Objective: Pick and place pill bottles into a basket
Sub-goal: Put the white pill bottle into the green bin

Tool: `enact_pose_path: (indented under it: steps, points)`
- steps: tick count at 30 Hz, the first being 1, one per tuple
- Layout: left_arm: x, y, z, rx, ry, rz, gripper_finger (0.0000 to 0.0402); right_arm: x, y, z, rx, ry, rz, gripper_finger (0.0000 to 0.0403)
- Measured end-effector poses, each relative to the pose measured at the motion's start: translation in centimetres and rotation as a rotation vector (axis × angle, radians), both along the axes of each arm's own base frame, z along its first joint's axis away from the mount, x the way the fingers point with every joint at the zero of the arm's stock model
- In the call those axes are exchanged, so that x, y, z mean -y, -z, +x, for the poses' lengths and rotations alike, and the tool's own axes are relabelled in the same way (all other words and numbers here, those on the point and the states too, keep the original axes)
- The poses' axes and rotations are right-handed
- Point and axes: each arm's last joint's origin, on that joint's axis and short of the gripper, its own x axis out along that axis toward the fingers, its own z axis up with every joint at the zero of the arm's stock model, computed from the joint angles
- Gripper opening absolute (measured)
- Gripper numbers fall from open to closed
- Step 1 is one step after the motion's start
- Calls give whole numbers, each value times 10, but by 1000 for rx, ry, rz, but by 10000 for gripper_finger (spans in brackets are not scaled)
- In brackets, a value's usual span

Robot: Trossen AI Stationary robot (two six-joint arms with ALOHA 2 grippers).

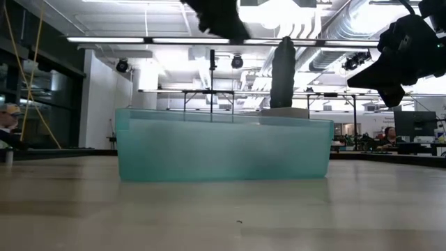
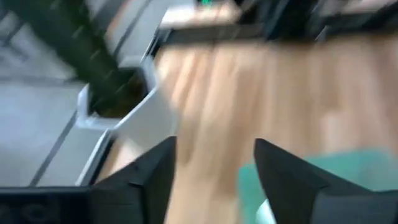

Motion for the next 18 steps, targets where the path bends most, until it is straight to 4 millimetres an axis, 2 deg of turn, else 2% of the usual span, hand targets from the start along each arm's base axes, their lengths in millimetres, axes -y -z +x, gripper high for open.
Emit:
enact_pose_path:
  steps: [5,8,13,18]
  points:
    - [-46,-10,-20,-241,-69,50,336,0,0,0,0,0,0,12]
    - [-78,-15,-37,-354,-129,24,370,0,0,0,0,0,0,12]
    - [-123,-6,-64,-531,-214,2,369,0,0,0,0,5,-1,12]
    - [-153,-4,-85,-626,-105,23,342,0,0,0,0,6,-1,12]
